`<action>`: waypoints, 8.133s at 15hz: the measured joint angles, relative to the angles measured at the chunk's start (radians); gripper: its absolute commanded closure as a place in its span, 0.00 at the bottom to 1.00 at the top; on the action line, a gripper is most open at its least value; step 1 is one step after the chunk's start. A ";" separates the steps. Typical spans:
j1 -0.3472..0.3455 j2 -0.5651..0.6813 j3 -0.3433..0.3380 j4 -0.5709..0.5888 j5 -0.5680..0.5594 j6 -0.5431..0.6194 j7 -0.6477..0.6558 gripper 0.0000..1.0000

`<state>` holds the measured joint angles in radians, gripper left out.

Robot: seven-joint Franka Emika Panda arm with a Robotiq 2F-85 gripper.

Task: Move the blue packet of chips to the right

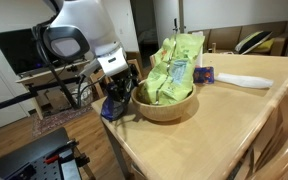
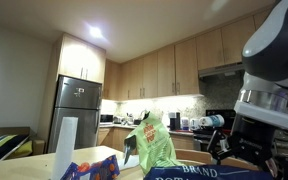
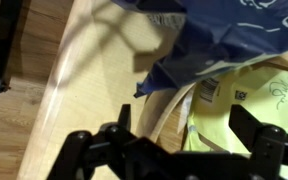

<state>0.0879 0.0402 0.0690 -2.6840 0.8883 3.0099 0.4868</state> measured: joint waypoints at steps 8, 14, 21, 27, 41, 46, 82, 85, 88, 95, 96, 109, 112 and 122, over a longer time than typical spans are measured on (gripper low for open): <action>-0.001 0.067 -0.015 0.006 -0.046 0.002 0.083 0.00; 0.001 0.057 0.003 0.033 -0.029 -0.014 0.089 0.00; 0.004 0.059 0.005 0.029 -0.029 -0.037 0.092 0.00; 0.004 0.041 0.007 0.028 -0.016 -0.128 0.092 0.00; 0.004 -0.007 0.026 0.028 0.044 -0.156 0.081 0.97; 0.015 -0.035 0.034 0.029 0.148 -0.112 -0.018 1.00; -0.797 -0.320 0.496 0.046 1.714 -0.534 -2.176 1.00; -0.824 -0.315 0.496 0.025 1.713 -0.587 -2.191 0.99; -0.824 -0.306 0.496 0.022 1.713 -0.586 -2.191 0.99; -0.823 -0.305 0.496 0.022 1.713 -0.586 -2.191 1.00; -0.823 -0.305 0.496 0.022 1.713 -0.586 -2.191 1.00; -0.407 -0.371 0.124 -0.068 1.711 -0.600 -2.252 1.00; -0.339 -0.410 0.092 -0.091 1.711 -0.576 -2.250 1.00; -0.228 -0.476 0.111 -0.090 1.711 -0.462 -2.240 1.00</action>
<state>-0.1405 -0.4363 0.1798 -2.7740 2.5991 2.5482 -1.7536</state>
